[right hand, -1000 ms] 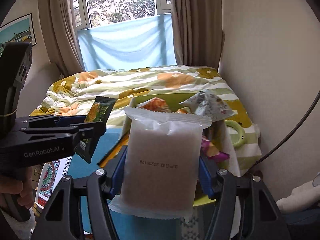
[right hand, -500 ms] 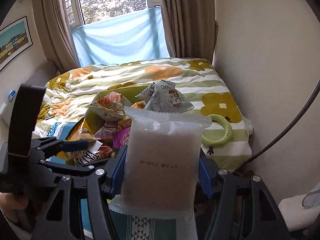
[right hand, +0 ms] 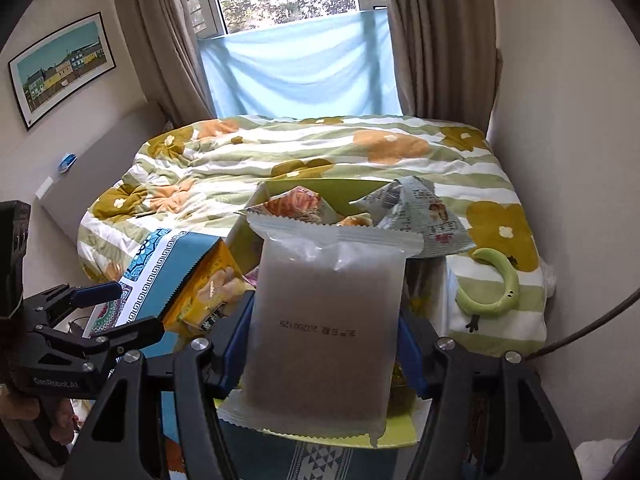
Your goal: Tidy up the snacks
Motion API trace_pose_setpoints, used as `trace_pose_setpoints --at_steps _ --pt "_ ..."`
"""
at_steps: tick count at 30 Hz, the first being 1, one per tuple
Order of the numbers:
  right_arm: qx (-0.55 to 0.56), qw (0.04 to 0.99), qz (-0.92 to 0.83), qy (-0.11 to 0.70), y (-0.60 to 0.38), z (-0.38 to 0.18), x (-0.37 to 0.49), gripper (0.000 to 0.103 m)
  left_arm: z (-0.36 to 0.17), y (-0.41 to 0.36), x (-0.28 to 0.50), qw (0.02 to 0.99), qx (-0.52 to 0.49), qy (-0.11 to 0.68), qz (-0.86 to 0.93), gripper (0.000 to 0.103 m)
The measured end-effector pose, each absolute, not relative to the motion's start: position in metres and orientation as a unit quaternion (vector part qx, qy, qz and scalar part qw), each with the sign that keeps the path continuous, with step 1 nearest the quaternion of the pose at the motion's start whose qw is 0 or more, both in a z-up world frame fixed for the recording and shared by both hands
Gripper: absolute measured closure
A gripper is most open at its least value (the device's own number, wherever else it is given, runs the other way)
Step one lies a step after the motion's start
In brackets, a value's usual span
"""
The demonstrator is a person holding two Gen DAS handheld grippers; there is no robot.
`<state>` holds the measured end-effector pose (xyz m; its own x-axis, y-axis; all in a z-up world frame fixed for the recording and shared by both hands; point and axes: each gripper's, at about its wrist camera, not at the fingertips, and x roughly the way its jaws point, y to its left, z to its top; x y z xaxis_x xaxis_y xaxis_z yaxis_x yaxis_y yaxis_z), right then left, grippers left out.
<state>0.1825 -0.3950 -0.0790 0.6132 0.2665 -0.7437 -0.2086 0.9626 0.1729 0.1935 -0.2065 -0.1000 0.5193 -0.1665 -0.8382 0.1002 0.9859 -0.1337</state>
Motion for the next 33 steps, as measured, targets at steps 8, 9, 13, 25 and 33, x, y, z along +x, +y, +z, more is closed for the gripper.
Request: trace_pose_setpoints --at_steps 8,9,13,25,33 --pt "0.038 0.867 0.161 0.469 -0.376 -0.116 0.195 0.024 -0.116 -0.19 0.183 0.869 -0.016 0.494 -0.027 0.005" --pt "0.04 0.866 0.159 0.472 -0.377 -0.12 0.192 0.014 -0.119 -0.189 0.18 0.867 -0.015 0.497 -0.024 0.005" --pt "0.043 0.871 0.14 0.47 -0.384 -0.127 0.177 0.011 -0.126 -0.181 0.168 0.866 -0.018 0.5 -0.024 0.005" --pt "0.047 0.904 0.084 0.417 -0.376 -0.081 0.125 0.01 -0.075 -0.15 0.127 0.898 0.005 0.438 -0.043 0.005" --pt "0.035 0.936 0.045 0.346 -0.34 -0.024 0.067 0.01 -0.011 -0.114 0.064 0.942 0.027 0.333 -0.031 0.0"
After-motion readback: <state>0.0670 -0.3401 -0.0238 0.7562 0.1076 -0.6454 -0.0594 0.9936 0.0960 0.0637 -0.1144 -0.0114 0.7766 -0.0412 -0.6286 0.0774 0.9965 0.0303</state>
